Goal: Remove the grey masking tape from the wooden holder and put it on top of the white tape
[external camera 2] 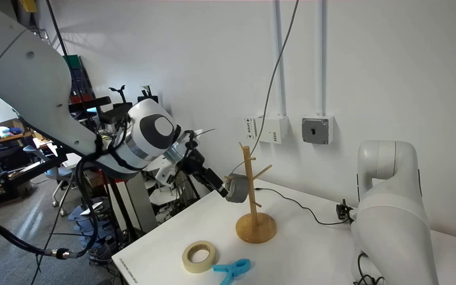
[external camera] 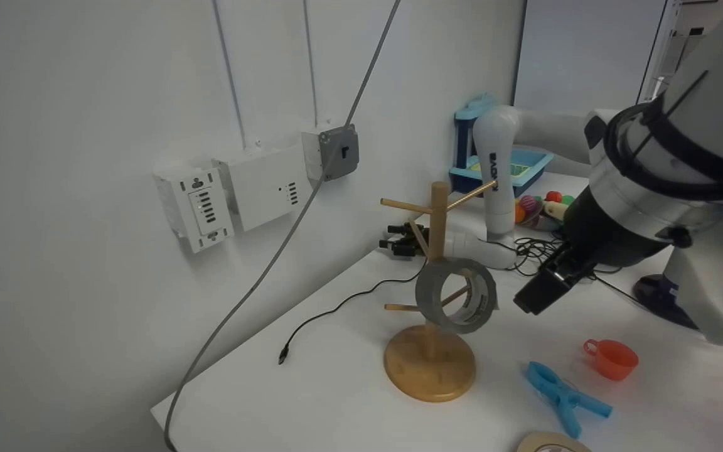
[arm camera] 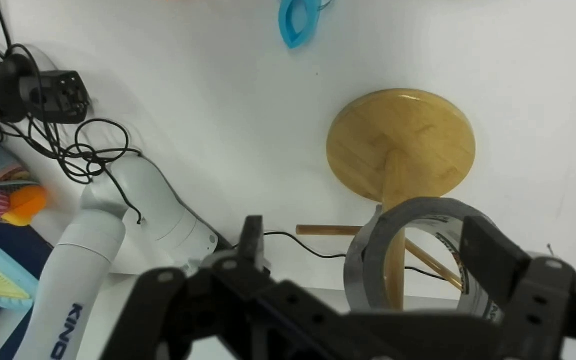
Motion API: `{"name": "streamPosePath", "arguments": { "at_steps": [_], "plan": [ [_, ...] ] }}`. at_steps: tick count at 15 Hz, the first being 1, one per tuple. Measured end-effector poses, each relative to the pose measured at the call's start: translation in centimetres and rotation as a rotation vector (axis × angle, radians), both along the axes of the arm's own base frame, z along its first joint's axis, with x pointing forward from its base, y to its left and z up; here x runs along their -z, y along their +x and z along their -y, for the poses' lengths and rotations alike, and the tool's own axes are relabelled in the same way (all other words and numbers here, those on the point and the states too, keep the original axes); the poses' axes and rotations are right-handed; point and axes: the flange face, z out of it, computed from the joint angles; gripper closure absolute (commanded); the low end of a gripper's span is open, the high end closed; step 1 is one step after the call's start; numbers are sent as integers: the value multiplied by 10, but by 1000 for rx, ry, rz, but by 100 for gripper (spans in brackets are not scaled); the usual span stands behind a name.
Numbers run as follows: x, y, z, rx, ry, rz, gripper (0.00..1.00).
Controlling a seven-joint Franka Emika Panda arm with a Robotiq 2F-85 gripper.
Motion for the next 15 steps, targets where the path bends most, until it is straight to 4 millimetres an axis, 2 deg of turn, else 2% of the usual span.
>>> {"name": "streamPosePath", "arguments": {
  "at_steps": [5, 10, 11, 15],
  "plan": [
    [6, 12, -5, -9, 10, 29, 5],
    [13, 26, -5, -11, -4, 48, 4],
    [15, 29, -4, -12, -9, 49, 0],
    [25, 38, 3, -6, -22, 48, 0]
  ]
}}
